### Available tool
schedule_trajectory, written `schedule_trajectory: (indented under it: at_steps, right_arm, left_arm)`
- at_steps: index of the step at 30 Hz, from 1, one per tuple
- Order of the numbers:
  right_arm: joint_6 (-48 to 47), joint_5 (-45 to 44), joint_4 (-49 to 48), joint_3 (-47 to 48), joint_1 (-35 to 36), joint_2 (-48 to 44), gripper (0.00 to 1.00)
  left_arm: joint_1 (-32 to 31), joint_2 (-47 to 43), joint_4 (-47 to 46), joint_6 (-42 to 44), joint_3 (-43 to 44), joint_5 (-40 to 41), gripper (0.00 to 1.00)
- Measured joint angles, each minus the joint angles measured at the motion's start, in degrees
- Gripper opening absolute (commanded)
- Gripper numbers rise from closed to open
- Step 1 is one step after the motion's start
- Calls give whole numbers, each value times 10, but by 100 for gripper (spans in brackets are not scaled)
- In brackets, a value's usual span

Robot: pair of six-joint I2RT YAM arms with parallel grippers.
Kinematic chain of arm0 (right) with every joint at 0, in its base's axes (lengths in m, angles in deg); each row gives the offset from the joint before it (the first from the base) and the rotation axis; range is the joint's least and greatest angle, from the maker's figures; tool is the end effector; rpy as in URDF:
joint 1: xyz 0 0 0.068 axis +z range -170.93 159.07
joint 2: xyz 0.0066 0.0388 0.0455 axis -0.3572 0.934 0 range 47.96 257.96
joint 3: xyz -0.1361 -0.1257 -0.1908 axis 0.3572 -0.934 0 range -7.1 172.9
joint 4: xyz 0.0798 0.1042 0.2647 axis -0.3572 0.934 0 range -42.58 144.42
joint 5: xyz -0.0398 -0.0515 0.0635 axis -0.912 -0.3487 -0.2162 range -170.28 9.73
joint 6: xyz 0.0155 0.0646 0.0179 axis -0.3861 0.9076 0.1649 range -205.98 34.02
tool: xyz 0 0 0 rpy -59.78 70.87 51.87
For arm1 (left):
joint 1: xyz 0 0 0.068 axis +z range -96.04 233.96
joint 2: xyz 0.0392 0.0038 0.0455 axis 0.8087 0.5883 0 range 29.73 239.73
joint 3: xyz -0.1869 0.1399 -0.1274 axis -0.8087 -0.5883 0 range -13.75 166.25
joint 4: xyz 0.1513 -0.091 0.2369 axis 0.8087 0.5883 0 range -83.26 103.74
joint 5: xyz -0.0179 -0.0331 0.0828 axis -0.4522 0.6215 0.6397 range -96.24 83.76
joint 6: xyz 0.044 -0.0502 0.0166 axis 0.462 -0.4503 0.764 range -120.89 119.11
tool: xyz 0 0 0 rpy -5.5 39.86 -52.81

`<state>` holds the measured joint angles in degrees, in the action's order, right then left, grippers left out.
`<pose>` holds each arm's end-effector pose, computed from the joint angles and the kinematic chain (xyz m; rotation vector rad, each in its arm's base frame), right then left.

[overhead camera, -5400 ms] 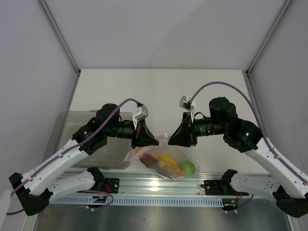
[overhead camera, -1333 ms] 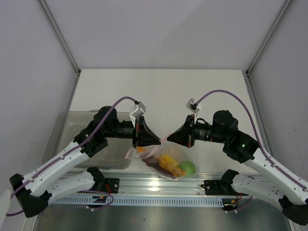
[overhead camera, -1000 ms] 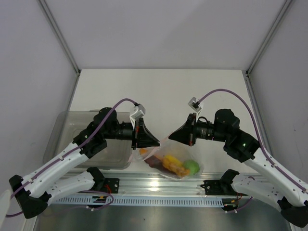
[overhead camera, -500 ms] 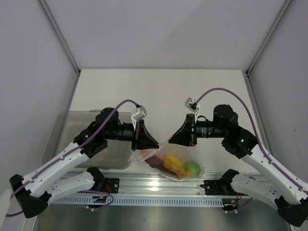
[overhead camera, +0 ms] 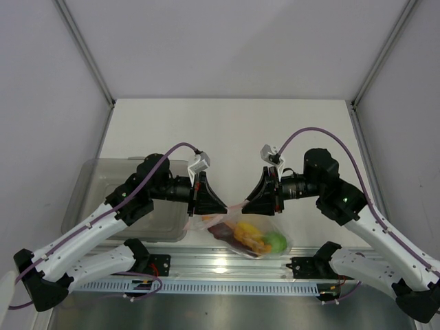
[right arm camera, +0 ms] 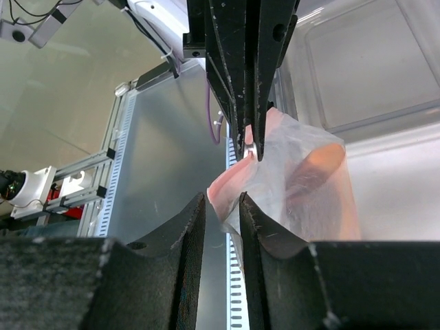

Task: Place the food in the zip-top bag and seal the zipper
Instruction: Zip the zipper food storage bag at the center of the board.

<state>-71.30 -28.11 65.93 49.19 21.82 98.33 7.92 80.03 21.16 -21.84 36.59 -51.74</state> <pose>0.1427 0.1918 0.3764 -1.1436 1.6057 1.4944 0.1424 -0.2049 0.3433 1.0330 1.7485 -1.5024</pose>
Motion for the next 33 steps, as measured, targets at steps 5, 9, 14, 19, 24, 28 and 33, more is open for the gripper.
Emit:
schedule_trajectory:
  at_steps: [5,9,14,19,24,28,33]
  right_arm:
    - [-13,0,0,3,0,7,29]
    - [-19,0,-3,15,0,19,30]
    - [-23,8,-8,21,1,36,27]
    - [-28,18,-9,24,7,47,25]
    - [-35,21,-7,24,14,50,16]
    - [-45,15,2,27,18,54,1]
    - [-45,-9,19,40,21,62,0]
  left_arm:
    - [0,0,0,0,0,-2,1]
    - [0,0,0,0,0,-2,0]
    - [0,0,0,0,0,-2,1]
    - [1,0,0,0,0,-3,0]
    - [3,0,0,0,0,-6,1]
    - [3,0,0,0,0,-12,1]
    - [5,0,0,0,0,-12,1]
